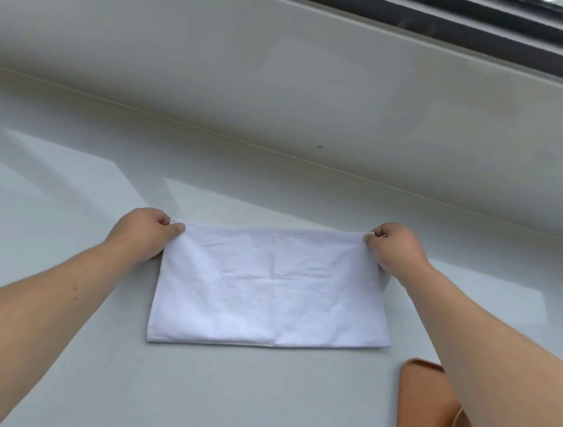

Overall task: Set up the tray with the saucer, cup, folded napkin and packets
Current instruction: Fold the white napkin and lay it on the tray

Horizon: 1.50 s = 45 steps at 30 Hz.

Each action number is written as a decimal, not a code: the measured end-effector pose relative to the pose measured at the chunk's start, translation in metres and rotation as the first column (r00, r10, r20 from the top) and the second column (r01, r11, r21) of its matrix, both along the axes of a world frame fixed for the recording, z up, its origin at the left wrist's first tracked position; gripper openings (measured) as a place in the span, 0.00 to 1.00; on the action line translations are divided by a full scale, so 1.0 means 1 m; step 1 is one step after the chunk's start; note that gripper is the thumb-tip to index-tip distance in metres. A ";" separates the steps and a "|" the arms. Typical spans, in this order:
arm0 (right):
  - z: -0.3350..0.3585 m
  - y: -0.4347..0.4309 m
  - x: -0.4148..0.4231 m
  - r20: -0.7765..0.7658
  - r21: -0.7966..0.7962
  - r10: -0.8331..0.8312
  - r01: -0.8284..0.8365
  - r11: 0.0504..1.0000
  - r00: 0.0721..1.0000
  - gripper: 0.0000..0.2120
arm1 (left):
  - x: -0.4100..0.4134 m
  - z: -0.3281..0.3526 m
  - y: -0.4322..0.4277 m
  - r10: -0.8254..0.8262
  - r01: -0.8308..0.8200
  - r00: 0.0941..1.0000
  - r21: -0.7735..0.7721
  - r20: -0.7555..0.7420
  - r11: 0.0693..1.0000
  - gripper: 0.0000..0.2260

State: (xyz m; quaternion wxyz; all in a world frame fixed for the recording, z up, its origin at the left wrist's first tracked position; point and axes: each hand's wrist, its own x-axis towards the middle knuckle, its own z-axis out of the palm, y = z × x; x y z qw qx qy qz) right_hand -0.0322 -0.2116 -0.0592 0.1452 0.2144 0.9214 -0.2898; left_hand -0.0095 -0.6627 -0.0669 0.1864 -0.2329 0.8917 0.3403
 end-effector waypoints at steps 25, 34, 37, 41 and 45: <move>-0.004 -0.029 0.039 -0.004 0.299 0.465 -0.443 0.845 0.885 0.10 | 0.031 0.009 0.032 -0.662 0.568 0.746 -0.454 -0.068 0.687 0.09; 0.006 -0.028 0.106 0.047 0.353 0.733 -0.698 0.623 0.679 0.08 | 0.096 0.021 0.035 -0.749 0.739 0.643 -0.390 0.163 0.550 0.42; 0.010 -0.018 0.130 0.118 0.356 0.793 -0.771 0.528 0.597 0.15 | 0.117 0.021 0.032 -0.766 0.801 0.574 -0.390 0.290 0.454 0.51; 0.017 -0.004 0.154 0.185 0.384 0.833 -0.819 0.427 0.521 0.20 | 0.134 0.021 0.029 -0.758 0.793 0.586 -0.397 0.287 0.462 0.39; 0.020 0.001 0.166 0.233 0.419 0.825 -0.819 0.392 0.515 0.19 | 0.139 0.022 0.033 -0.795 0.777 0.556 -0.492 0.244 0.392 0.20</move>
